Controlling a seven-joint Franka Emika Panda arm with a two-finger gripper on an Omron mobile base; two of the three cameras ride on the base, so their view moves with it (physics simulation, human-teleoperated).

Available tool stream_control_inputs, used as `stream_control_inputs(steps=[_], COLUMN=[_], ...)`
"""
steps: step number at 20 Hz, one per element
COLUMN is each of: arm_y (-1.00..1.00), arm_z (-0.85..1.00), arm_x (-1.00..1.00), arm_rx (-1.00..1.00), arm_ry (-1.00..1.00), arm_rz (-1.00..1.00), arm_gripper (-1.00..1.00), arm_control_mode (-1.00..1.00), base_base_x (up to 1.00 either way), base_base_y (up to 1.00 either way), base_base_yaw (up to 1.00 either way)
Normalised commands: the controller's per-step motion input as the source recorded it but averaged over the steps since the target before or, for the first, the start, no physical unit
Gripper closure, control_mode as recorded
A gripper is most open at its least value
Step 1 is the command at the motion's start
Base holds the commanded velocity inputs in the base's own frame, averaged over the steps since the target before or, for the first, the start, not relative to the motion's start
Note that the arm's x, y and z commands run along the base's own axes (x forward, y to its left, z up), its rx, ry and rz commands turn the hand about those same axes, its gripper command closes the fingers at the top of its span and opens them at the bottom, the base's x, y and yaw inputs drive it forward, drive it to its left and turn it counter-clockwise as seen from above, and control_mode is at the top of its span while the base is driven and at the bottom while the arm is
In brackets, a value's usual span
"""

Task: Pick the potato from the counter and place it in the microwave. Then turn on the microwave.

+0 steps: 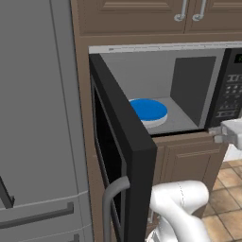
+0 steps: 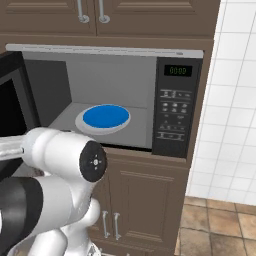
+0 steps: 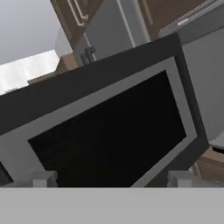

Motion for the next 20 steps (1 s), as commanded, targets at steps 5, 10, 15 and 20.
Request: stream_control_inputs(steps=[5, 10, 15, 20], arm_y=[-0.17, -0.22, -0.33, -0.25], arm_z=[0.0, -0.03, -0.07, -0.12], arm_x=[0.0, 0.0, 0.0, 0.0], arm_rx=[0.0, -0.02, -0.07, -0.13], arm_ry=[0.0, 0.0, 0.0, -0.01], arm_rz=[-0.38, -0.37, -0.3, -0.25], arm_gripper=[-1.0, -1.0, -1.0, -1.0], arm_control_mode=[-1.0, -1.0, -1.0, -1.0], base_base_x=[0.0, 0.0, 0.0, 0.0], base_base_y=[0.0, 0.0, 0.0, 0.0], base_base_yaw=[0.0, 0.0, 0.0, 0.0])
